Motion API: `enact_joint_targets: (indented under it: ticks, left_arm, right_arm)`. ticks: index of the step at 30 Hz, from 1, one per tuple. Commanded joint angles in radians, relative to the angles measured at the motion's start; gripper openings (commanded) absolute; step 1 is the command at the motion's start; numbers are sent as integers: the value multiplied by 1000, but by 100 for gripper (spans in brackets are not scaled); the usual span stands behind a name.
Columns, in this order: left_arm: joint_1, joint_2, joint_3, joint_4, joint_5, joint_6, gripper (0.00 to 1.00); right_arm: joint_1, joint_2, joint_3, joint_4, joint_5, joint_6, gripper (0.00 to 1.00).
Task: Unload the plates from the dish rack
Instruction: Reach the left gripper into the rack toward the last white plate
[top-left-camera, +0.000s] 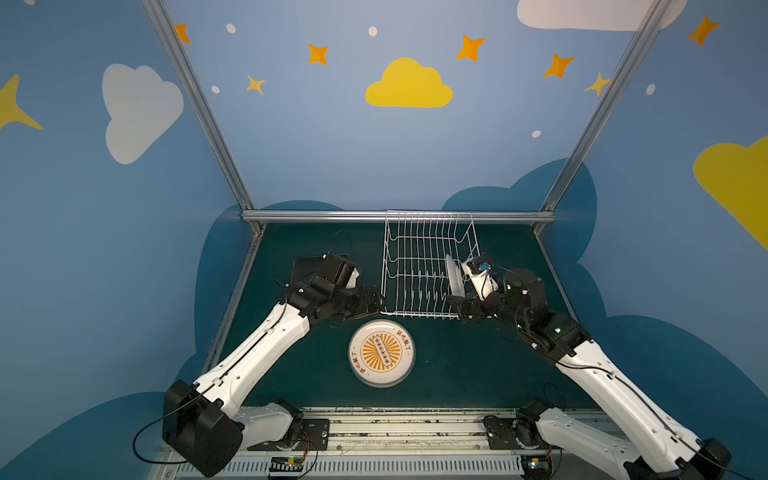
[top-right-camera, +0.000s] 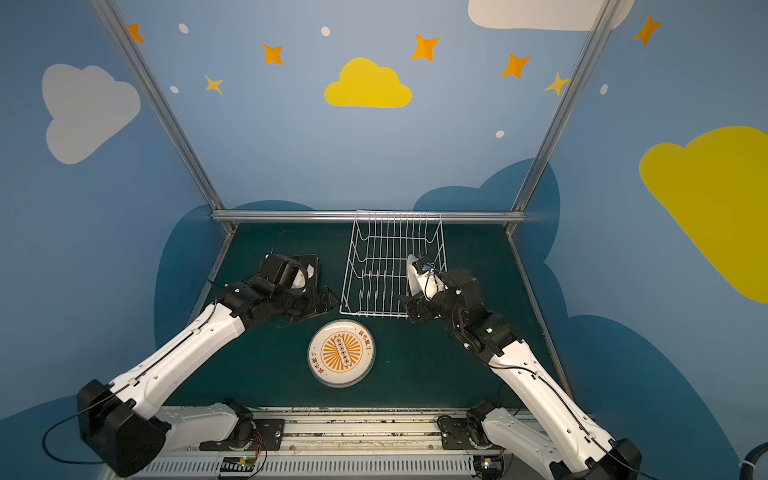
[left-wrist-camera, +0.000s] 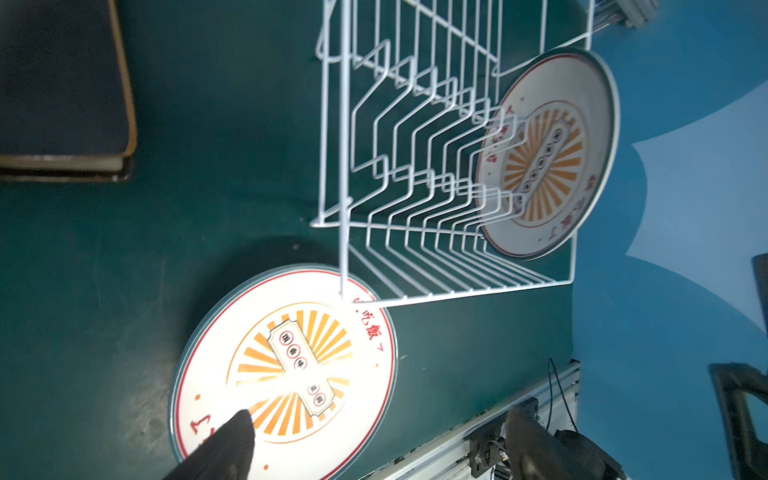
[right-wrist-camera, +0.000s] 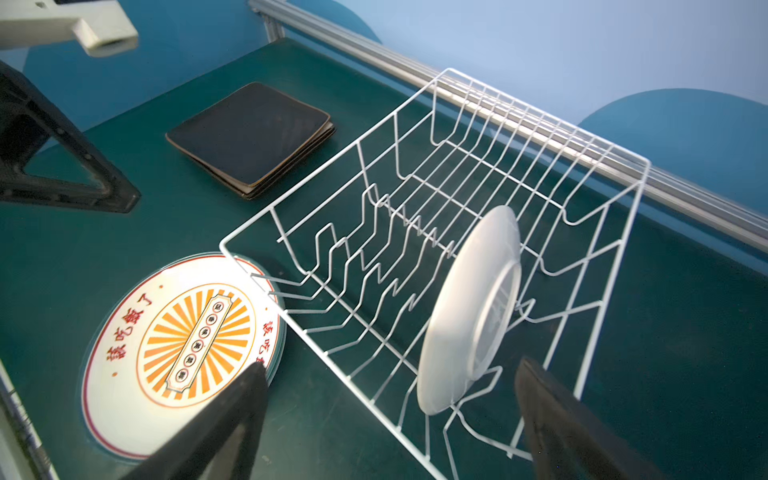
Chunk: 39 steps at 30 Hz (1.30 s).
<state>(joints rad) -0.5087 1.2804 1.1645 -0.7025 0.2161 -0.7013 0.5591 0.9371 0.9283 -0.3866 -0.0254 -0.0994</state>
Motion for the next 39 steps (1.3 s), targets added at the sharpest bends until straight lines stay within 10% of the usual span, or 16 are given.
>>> enact_joint_targets:
  ticks: [1,25,39]
  left_arm:
    - [-20,64,75,6,11,54,93]
    - [-221,783,850,-25,112,164,91]
    - [-257,1024,1084,-119,70,165,73]
  right_arm:
    - [-33,-35,-6,-31,88,88,94]
    - [-228,-215,-118,-189,77,261,94]
    - [-254,-245,-127,-175,33,228,94]
